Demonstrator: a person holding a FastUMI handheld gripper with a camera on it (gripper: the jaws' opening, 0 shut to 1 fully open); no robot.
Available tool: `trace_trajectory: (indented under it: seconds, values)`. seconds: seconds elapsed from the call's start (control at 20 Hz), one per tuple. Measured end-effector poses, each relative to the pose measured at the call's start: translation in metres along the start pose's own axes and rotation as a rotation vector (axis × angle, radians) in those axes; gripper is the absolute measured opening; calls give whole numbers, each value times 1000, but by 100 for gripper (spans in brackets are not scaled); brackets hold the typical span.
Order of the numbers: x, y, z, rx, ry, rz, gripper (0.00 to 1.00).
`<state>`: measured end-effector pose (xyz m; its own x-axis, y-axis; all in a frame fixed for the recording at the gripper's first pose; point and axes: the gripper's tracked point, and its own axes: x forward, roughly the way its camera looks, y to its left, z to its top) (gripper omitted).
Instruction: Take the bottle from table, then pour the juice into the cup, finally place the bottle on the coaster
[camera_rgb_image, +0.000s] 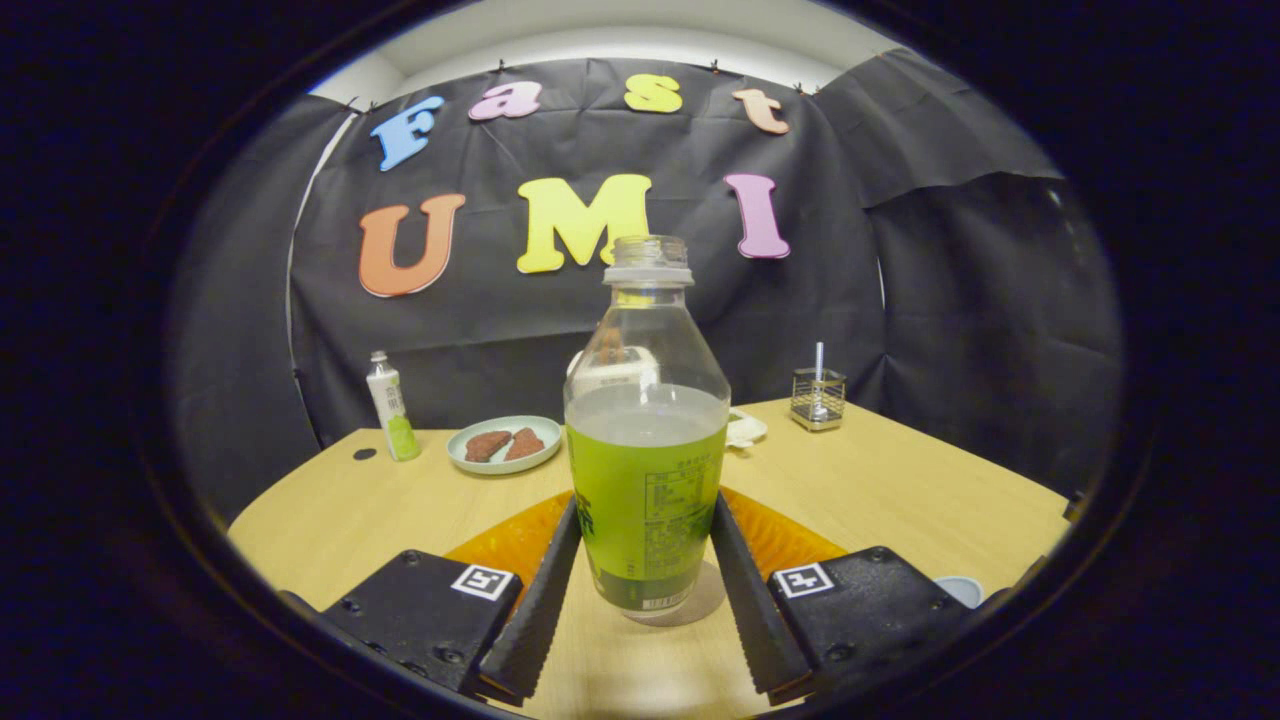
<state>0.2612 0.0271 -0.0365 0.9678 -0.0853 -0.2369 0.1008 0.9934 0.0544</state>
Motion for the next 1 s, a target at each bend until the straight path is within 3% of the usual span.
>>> trace_trajectory:
  seconds: [1.0]
  values:
    - [43,-14,-33,-77,71,11,82]
